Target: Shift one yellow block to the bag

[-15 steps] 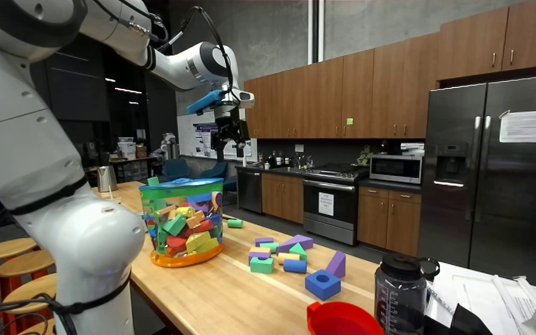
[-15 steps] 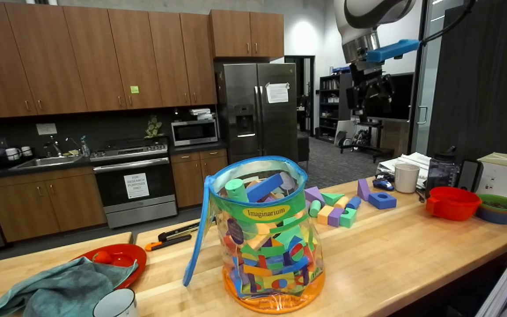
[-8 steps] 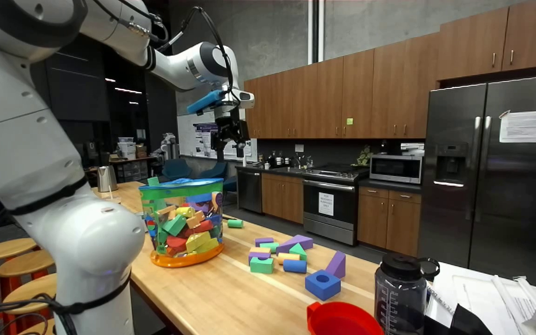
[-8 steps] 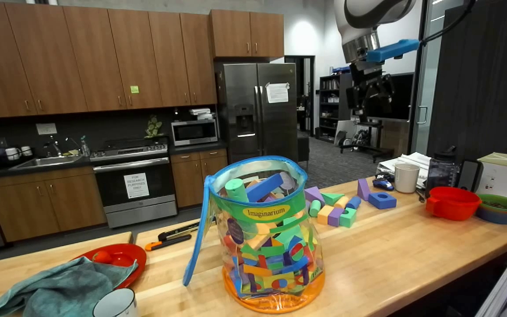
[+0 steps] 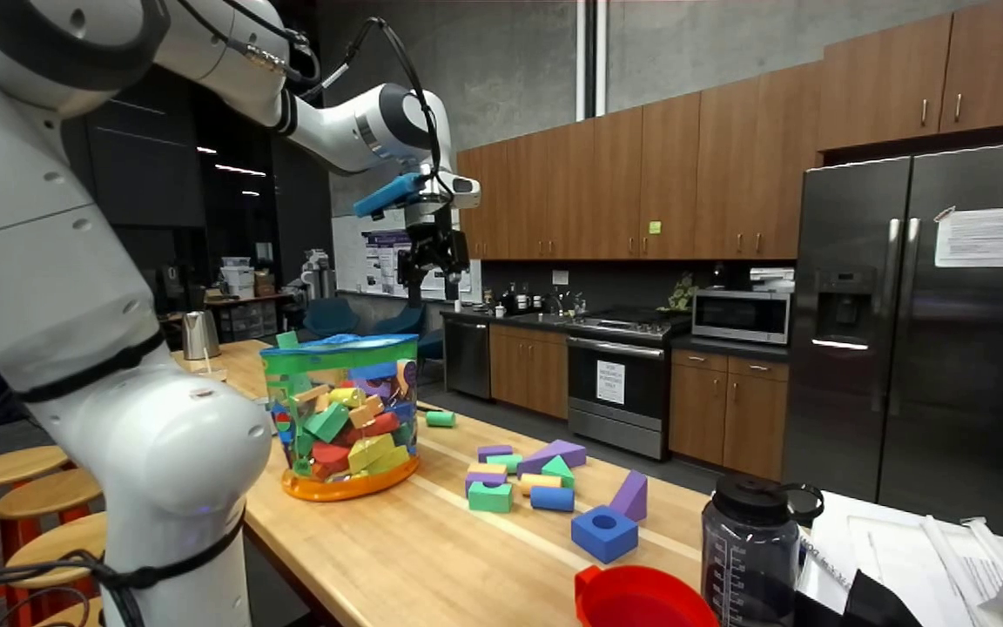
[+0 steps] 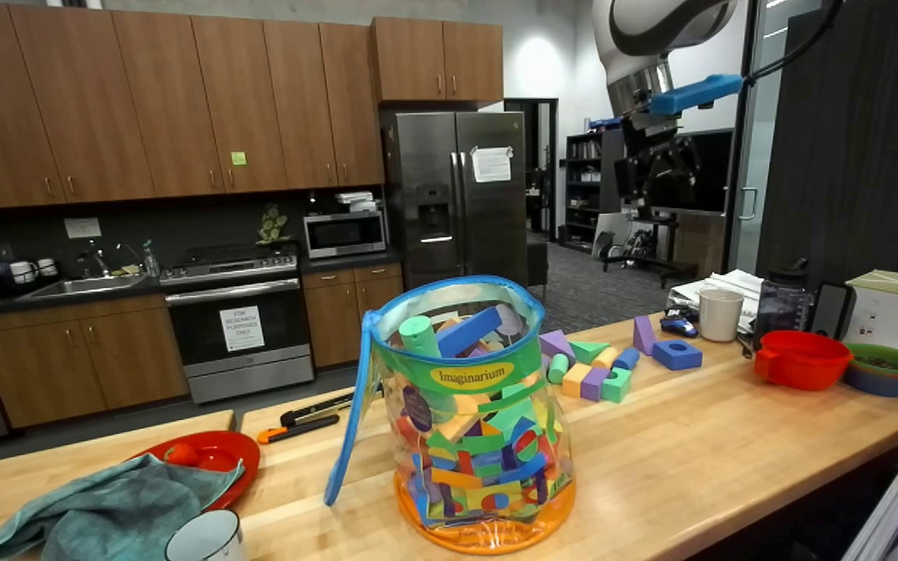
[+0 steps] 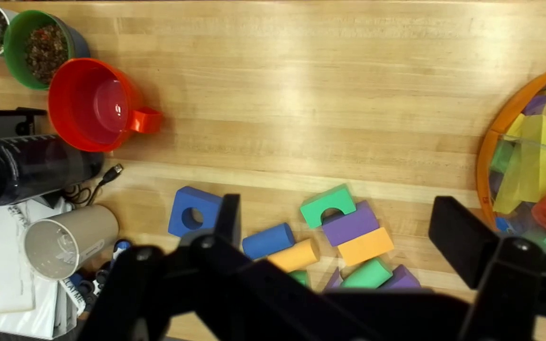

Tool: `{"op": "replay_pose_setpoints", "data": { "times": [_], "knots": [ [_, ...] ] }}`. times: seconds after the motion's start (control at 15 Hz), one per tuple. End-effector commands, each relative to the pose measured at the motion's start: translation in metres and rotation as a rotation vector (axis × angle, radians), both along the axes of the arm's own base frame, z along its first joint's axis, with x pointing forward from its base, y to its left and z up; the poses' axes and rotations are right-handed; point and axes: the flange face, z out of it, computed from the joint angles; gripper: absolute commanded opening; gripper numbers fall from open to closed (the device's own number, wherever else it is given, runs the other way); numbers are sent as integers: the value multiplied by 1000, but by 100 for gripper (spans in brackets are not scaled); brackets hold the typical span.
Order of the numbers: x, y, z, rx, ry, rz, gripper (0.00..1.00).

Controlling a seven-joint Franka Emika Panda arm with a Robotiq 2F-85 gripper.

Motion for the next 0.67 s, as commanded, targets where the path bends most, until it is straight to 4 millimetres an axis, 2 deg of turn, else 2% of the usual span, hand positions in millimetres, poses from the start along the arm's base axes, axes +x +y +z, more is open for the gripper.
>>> {"op": "replay_pose_setpoints", "data": {
  "times": [0.0, 0.2, 0.27, 0.4, 0.6],
  "knots": [
    [8, -26, 1, 57, 11, -25, 100],
    [23, -56, 20, 111, -42, -73, 100],
    [12, -38, 4, 70, -13, -56, 100],
    [18, -52, 14, 92, -37, -75, 100],
    [21, -55, 16, 99, -40, -81, 100]
  ]
}}
